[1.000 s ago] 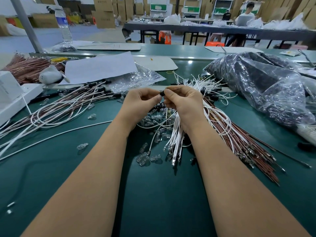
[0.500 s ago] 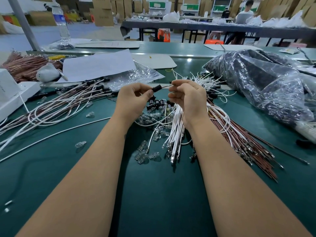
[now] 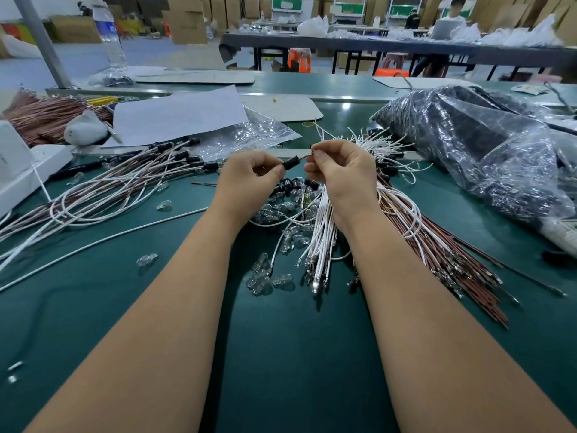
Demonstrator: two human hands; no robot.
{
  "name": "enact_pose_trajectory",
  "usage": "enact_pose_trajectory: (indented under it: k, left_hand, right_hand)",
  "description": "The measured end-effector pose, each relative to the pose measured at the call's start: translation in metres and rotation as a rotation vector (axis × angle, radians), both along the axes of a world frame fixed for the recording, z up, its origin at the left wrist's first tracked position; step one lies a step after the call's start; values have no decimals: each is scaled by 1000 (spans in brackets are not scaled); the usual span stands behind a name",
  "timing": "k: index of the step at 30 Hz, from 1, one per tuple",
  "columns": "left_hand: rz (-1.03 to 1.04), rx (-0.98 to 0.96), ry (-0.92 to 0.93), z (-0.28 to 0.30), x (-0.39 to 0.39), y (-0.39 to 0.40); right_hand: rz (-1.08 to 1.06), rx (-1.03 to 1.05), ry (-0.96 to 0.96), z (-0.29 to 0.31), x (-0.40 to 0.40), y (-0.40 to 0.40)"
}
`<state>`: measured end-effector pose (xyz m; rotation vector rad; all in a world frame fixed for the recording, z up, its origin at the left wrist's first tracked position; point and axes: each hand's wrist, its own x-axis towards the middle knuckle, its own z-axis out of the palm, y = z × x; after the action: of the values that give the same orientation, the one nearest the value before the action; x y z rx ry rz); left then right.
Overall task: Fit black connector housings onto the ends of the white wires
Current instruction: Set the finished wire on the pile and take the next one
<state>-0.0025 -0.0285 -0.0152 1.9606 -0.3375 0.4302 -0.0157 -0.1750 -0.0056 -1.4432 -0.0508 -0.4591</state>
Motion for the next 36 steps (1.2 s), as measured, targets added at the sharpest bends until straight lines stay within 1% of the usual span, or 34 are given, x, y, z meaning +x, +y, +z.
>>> enact_pose_trajectory:
  k: [4, 10, 16, 19, 23, 31, 36]
  left_hand:
    - [-26, -32, 19, -1, 1, 0]
    - [-19, -43, -10, -1, 2, -1]
    - [-44, -34, 97, 1, 1, -4]
    - [-99, -73, 157, 2, 0, -3]
    - [-136, -94, 144, 1, -1, -2]
    - [-120, -59, 120, 0, -1, -4]
    - [-109, -110, 103, 0, -1, -4]
  right_hand:
    - [-21, -40, 3, -1, 1, -1]
    - [-41, -227, 25, -3, 2, 3]
    - [-96, -288, 30, -4, 3, 3]
    - [-120, -333, 25, -3, 3, 5]
    - [-134, -332, 24, -2, 3, 4]
    - [-178, -340, 18, -3, 4, 2]
    - [-157, -387, -17, -3, 2, 7]
